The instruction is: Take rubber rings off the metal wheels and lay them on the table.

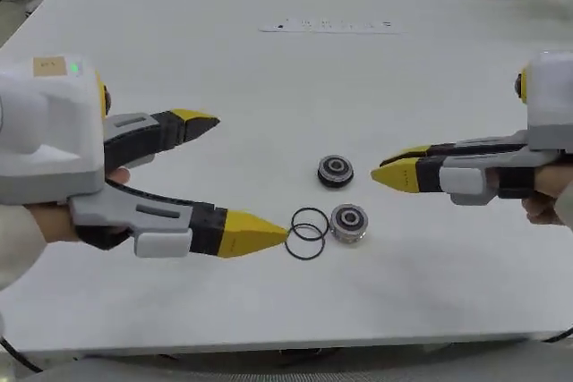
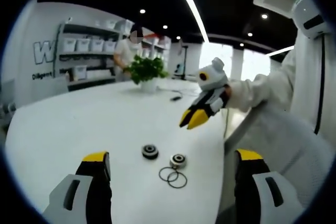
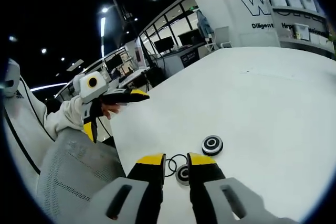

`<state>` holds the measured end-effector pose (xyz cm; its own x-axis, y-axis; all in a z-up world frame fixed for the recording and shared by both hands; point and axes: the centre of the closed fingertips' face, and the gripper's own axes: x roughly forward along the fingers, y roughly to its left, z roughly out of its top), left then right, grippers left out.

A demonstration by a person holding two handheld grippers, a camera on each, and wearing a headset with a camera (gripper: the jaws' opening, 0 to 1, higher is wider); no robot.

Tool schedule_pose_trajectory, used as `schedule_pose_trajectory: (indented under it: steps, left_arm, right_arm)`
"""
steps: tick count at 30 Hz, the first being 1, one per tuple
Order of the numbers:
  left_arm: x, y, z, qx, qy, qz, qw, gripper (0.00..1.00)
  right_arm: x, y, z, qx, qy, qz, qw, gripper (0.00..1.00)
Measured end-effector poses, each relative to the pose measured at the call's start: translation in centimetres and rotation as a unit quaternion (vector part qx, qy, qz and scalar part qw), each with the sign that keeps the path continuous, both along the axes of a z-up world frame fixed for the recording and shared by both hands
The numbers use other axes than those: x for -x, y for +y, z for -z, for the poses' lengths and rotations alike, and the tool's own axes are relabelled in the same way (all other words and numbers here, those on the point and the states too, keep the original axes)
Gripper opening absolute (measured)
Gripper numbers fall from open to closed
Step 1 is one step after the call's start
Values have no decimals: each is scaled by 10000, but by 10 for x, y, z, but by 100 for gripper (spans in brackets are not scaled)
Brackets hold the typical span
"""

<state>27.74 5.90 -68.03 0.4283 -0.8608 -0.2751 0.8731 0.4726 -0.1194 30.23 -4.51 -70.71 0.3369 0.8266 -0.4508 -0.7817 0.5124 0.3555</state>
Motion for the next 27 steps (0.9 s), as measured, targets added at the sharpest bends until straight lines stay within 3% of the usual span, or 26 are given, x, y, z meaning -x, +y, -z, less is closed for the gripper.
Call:
schedule_pose_trajectory:
  steps: [6, 10, 16, 20, 23, 27]
  left_arm:
    - [0, 3, -14, -147, -155, 166, 9996, 98]
    - [4, 6, -24, -123, -229, 255, 9993, 98]
    - [13, 9, -34, -164, -289, 377, 9987, 98]
    - [16, 12, -34, -277, -288, 411, 9984, 98]
    - [16, 11, -41, -195, -342, 438, 9983, 98]
    - [11, 9, -50, -173, -444, 379, 9981, 98]
  right_arm:
    - [6, -6, -15, -35, -147, 152, 9998, 20]
    - [9, -13, -26, -127, -271, 376, 9988, 25]
    - [10, -20, -39, -162, -413, 698, 9966, 41]
    - [8, -23, -44, -171, -569, 877, 9944, 45]
    - [12, -24, -44, -75, -648, 885, 9939, 50]
    - [11, -26, -47, -177, -716, 852, 9936, 50]
